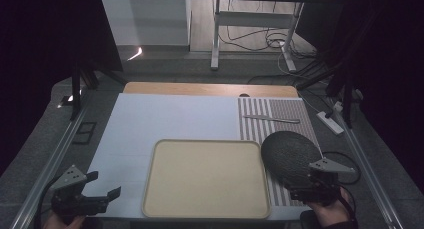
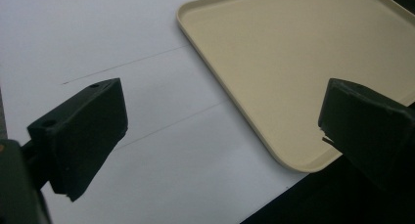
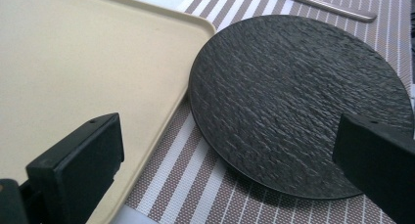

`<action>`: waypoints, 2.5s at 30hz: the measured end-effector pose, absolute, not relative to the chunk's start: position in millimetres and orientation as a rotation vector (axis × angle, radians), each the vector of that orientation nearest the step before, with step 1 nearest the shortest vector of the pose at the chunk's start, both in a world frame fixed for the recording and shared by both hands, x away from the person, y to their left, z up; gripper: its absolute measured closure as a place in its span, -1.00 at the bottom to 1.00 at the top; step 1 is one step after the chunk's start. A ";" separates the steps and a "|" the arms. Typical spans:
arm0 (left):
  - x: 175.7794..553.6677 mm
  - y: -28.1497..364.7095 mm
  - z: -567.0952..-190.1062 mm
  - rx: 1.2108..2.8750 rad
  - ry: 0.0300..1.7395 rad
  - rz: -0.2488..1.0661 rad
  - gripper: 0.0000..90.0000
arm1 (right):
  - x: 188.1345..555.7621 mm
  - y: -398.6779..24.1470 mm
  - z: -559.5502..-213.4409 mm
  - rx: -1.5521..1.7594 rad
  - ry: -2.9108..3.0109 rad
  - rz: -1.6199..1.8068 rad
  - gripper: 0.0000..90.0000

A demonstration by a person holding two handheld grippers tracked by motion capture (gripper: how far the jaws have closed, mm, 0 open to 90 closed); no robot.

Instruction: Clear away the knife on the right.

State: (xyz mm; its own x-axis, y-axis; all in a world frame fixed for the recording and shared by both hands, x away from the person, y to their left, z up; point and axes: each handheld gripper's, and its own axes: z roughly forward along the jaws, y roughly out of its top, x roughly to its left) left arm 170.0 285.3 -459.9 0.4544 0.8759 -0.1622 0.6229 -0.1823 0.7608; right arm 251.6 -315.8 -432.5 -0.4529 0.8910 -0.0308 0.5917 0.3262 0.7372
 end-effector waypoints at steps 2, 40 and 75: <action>169.7 285.9 -460.1 1.898 1.263 0.396 -0.91 | 252.8 -314.9 -433.1 1.303 2.174 0.927 -1.00; 170.2 284.7 -460.0 1.913 1.265 0.397 -0.91 | 259.8 -310.5 -432.4 1.260 2.211 0.916 -1.00; 170.3 284.3 -460.1 1.915 1.266 0.398 -0.91 | 297.4 -299.3 -446.3 1.243 2.311 0.894 -1.00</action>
State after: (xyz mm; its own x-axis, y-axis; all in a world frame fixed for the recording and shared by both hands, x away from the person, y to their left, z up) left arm 170.3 284.3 -460.1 0.4525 0.8778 -0.1575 0.6300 -0.1896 0.7531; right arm 297.4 -299.3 -446.3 -0.5441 0.8387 -0.0215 0.6062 0.4107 0.6811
